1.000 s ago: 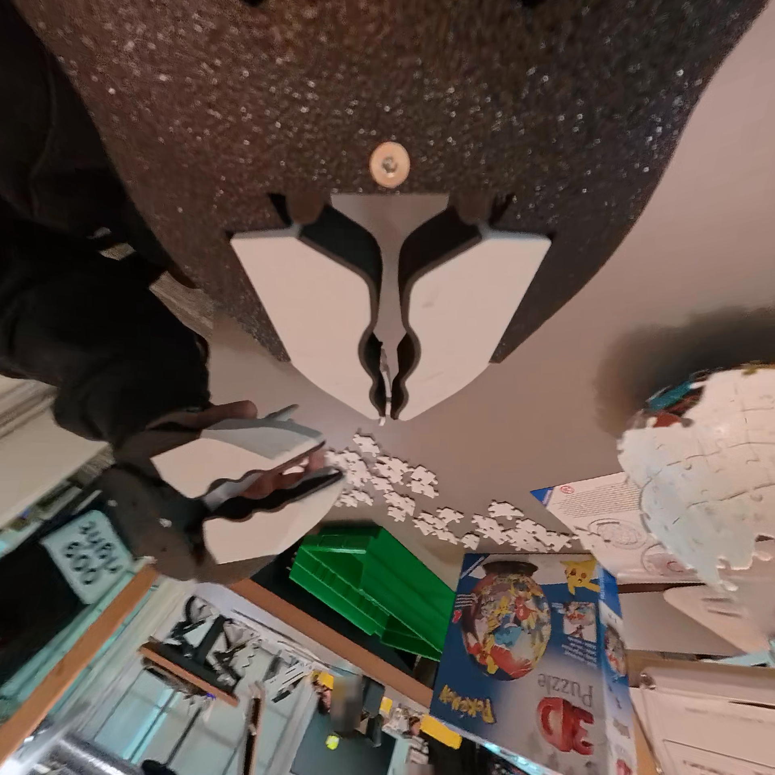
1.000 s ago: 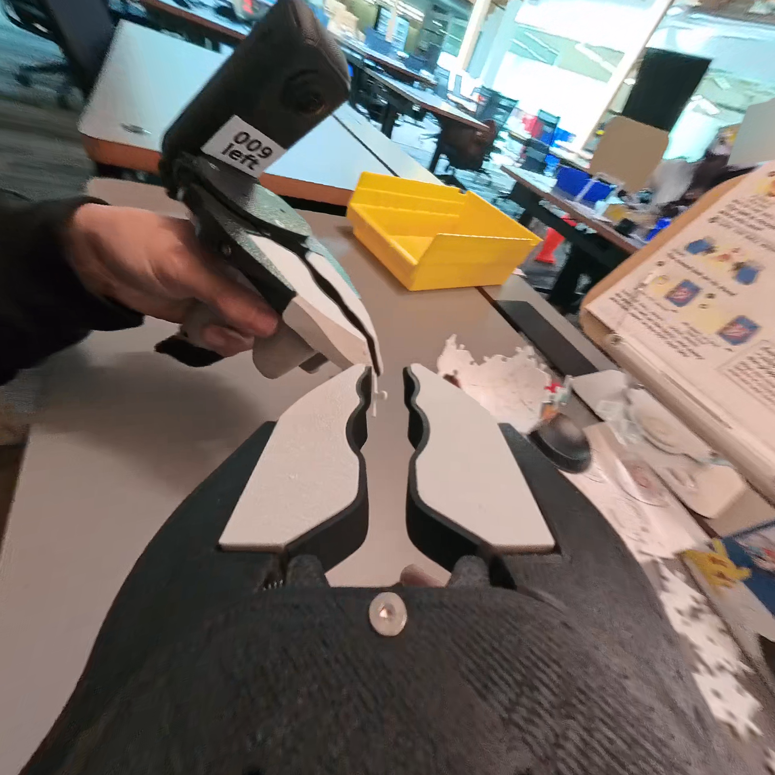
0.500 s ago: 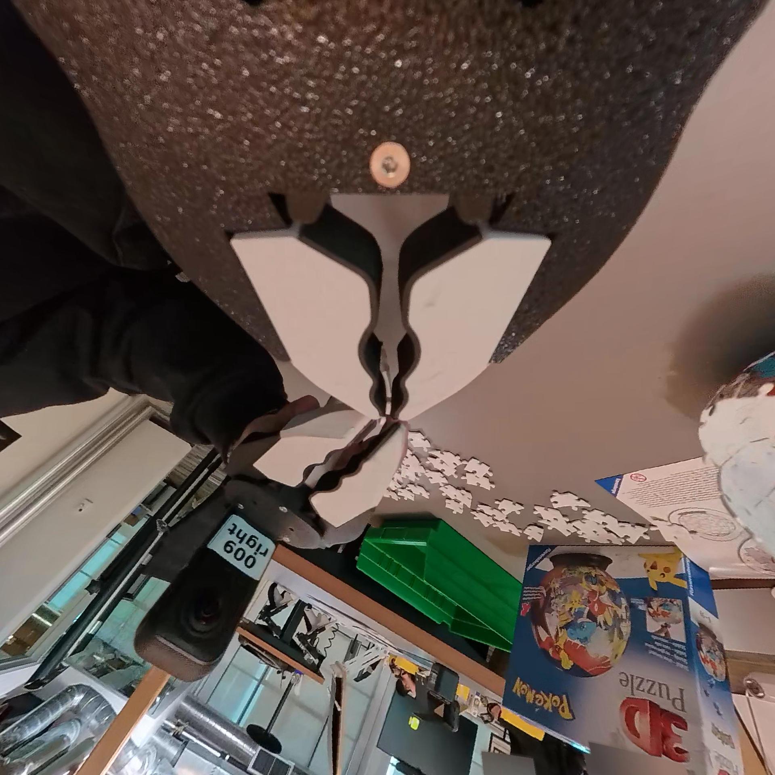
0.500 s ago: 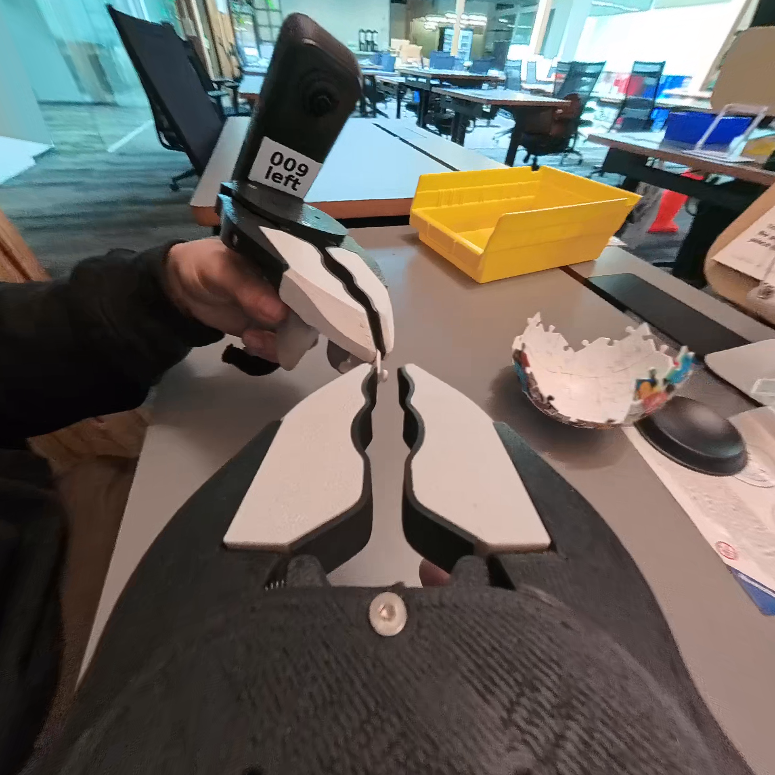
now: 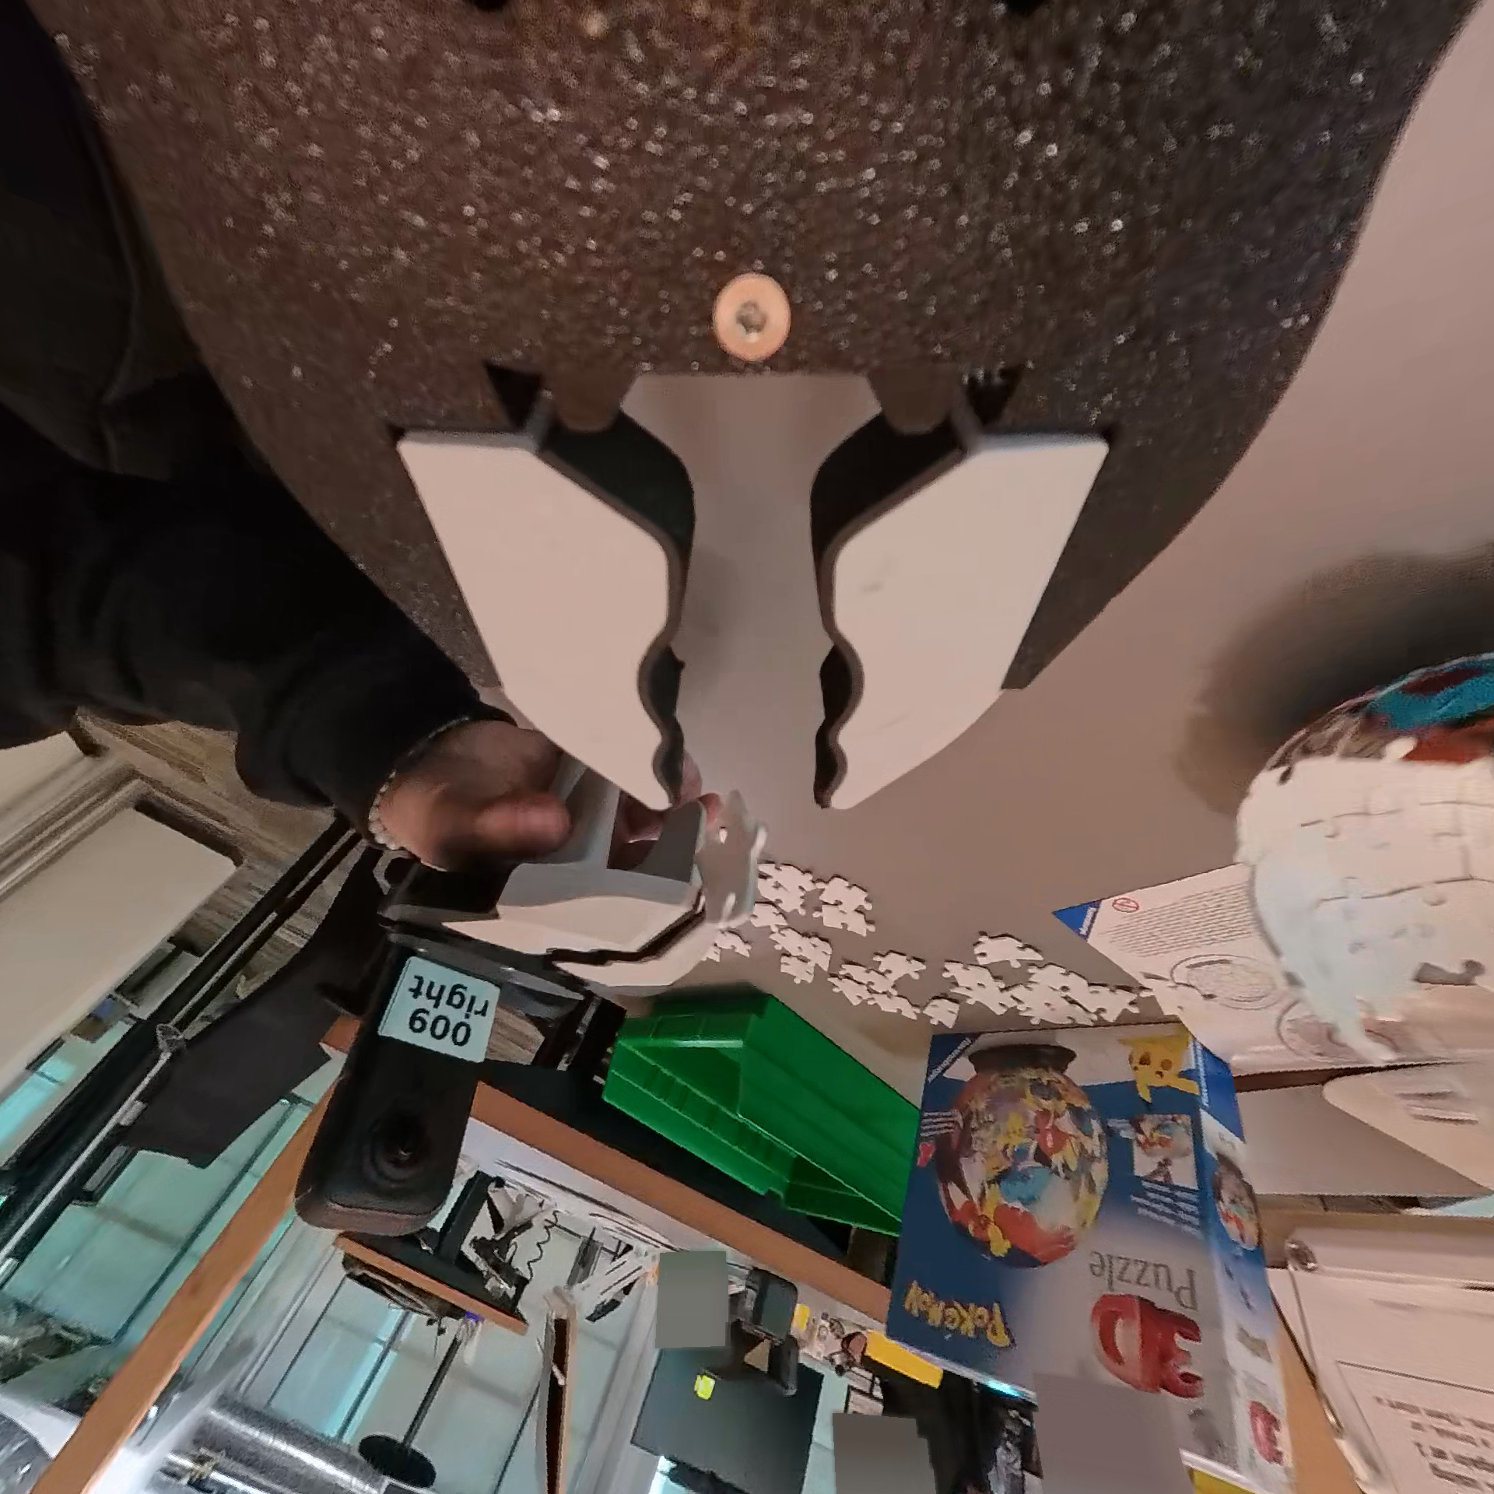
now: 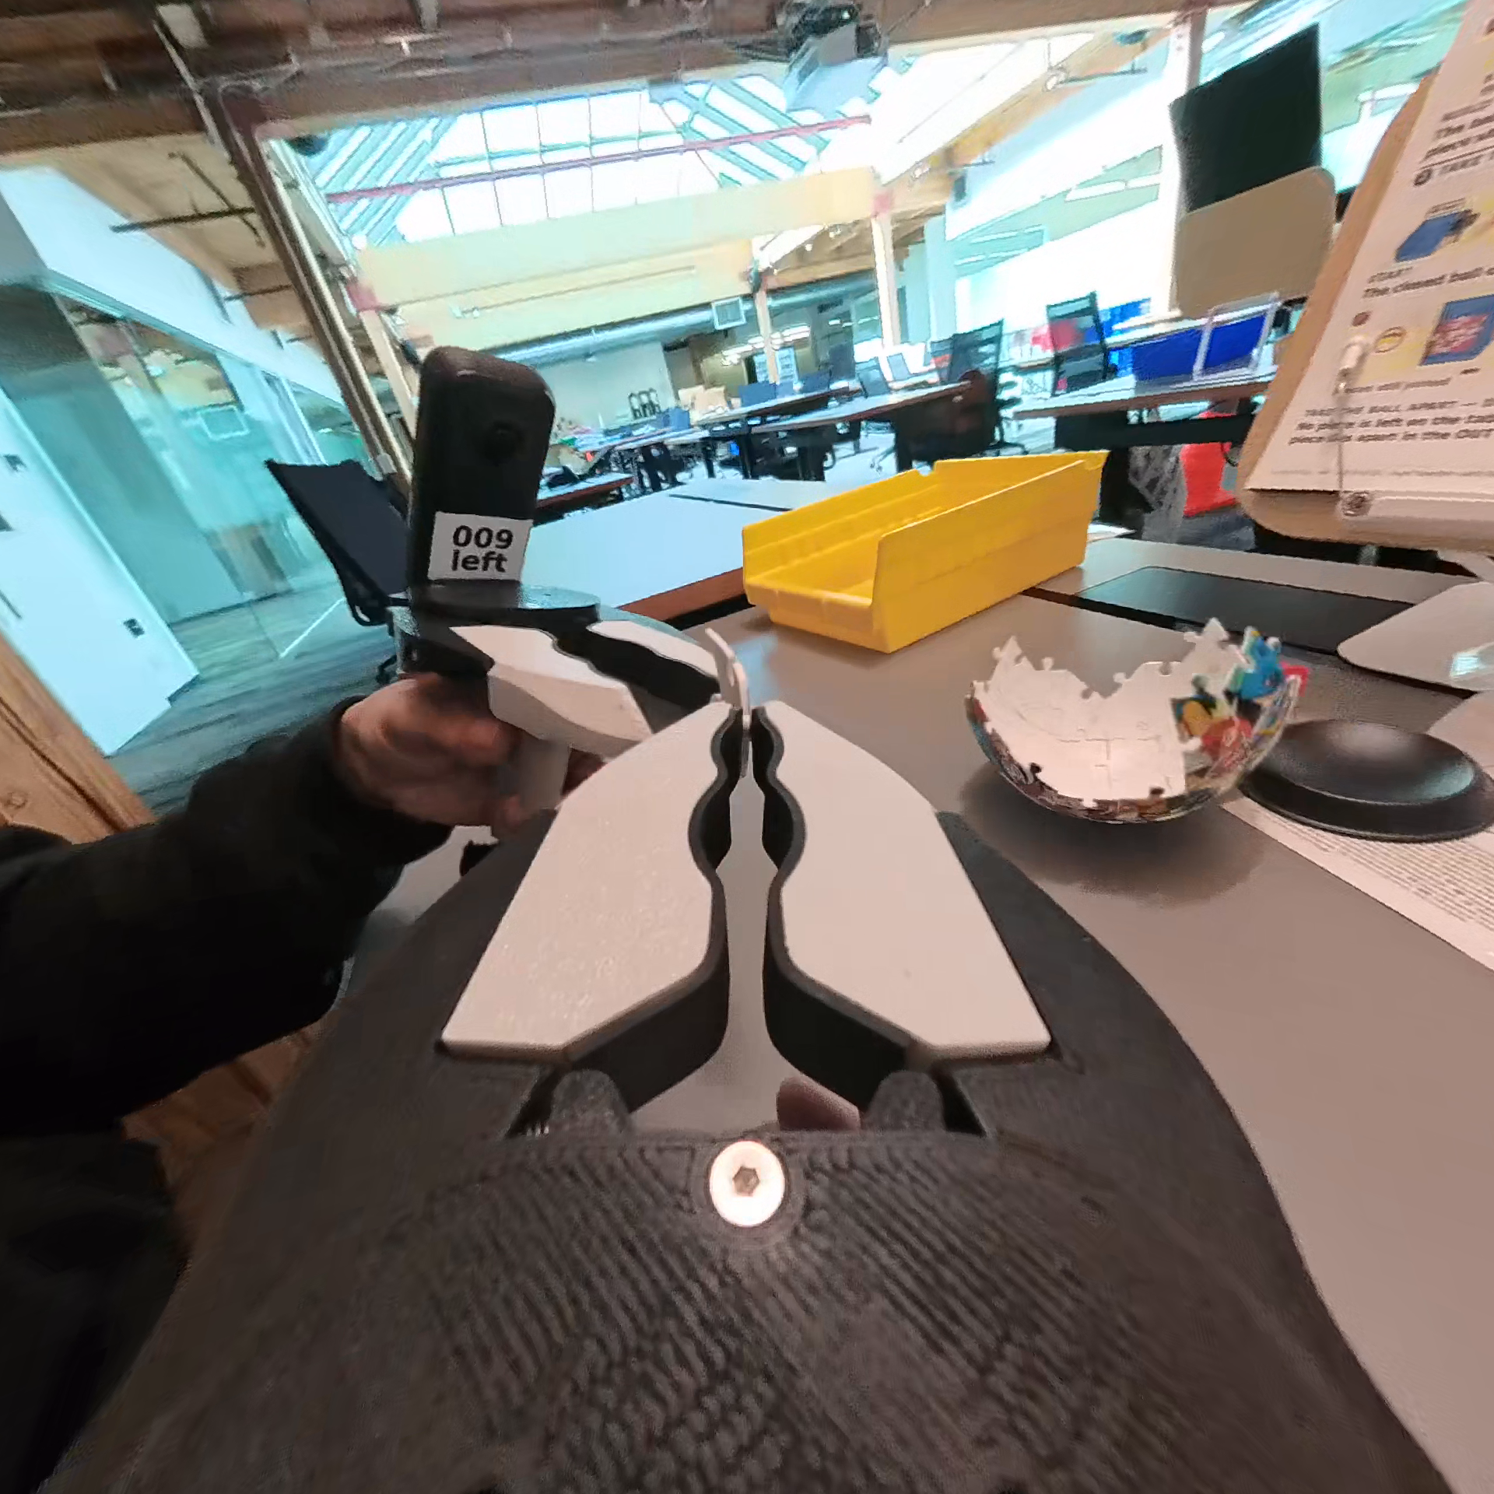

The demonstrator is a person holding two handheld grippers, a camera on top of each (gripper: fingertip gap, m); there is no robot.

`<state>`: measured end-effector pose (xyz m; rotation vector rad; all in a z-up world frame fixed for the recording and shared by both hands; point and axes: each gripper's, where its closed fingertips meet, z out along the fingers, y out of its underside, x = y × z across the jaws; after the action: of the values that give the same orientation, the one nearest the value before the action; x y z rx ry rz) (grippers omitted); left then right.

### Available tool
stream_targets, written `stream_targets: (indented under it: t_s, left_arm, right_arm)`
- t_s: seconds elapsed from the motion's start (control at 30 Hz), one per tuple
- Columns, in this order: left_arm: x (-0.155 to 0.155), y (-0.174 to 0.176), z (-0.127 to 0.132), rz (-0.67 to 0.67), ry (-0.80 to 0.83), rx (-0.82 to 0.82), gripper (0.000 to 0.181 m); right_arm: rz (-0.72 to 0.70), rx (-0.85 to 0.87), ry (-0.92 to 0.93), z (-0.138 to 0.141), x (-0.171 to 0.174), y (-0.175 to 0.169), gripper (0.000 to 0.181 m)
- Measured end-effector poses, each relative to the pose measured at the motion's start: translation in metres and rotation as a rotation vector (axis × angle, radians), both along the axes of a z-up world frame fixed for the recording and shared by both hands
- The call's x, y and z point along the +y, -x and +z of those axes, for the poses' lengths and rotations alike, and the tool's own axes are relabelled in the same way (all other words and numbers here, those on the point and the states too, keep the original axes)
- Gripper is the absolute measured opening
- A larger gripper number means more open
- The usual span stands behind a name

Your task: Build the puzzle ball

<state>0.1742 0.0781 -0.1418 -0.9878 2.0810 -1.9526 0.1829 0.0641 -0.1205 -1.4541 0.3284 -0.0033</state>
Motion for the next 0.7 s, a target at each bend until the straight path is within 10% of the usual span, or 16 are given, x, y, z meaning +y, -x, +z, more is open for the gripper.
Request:
stream_targets:
  t_s: [0.17,0.7]
  left_arm:
    - [-0.012,0.001,0.001,-0.020,0.021,-0.026,0.003]
    - [-0.012,0.011,-0.023,-0.108,-0.231,-0.090,0.002]
  right_arm:
    - [0.019,0.008,-0.033,-0.001,0.000,0.006,0.003]
    - [0.056,-0.097,0.139,-0.015,-0.001,0.005,0.012]
